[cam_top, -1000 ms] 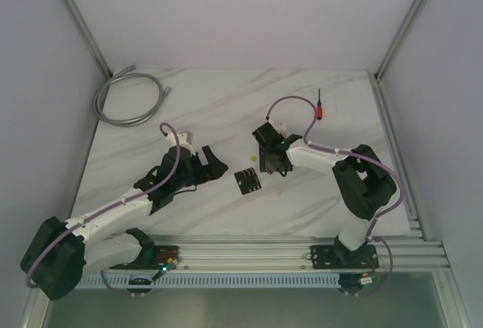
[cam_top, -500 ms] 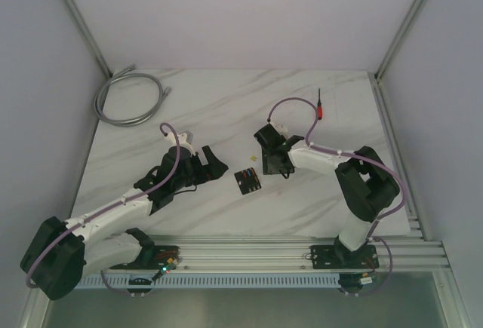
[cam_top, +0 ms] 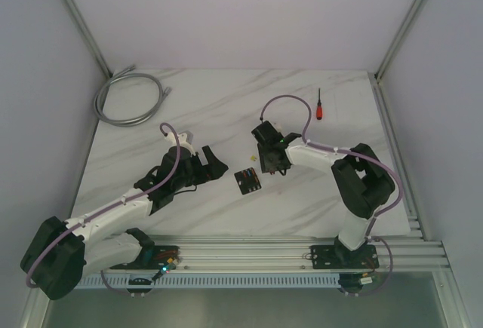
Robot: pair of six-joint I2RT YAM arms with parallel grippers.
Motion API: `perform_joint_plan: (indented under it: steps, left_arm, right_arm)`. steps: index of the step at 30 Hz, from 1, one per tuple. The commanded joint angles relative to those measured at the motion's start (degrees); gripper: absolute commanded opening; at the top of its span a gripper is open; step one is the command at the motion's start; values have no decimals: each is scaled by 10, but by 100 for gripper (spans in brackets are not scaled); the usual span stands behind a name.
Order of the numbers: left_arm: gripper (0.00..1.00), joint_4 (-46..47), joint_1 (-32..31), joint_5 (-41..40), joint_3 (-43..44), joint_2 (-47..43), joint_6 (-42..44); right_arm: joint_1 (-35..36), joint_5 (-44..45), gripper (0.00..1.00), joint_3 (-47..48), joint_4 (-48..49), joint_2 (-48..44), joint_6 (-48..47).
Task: Snap on the fuse box
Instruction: Pick up the fuse from the center of the board.
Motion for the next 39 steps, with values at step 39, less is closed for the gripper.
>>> perform_joint_plan:
  steps: [39]
  left_arm:
    - [100, 27, 3, 21, 7, 6, 3]
  right_arm:
    - [-18, -37, 23, -13, -1, -73, 5]
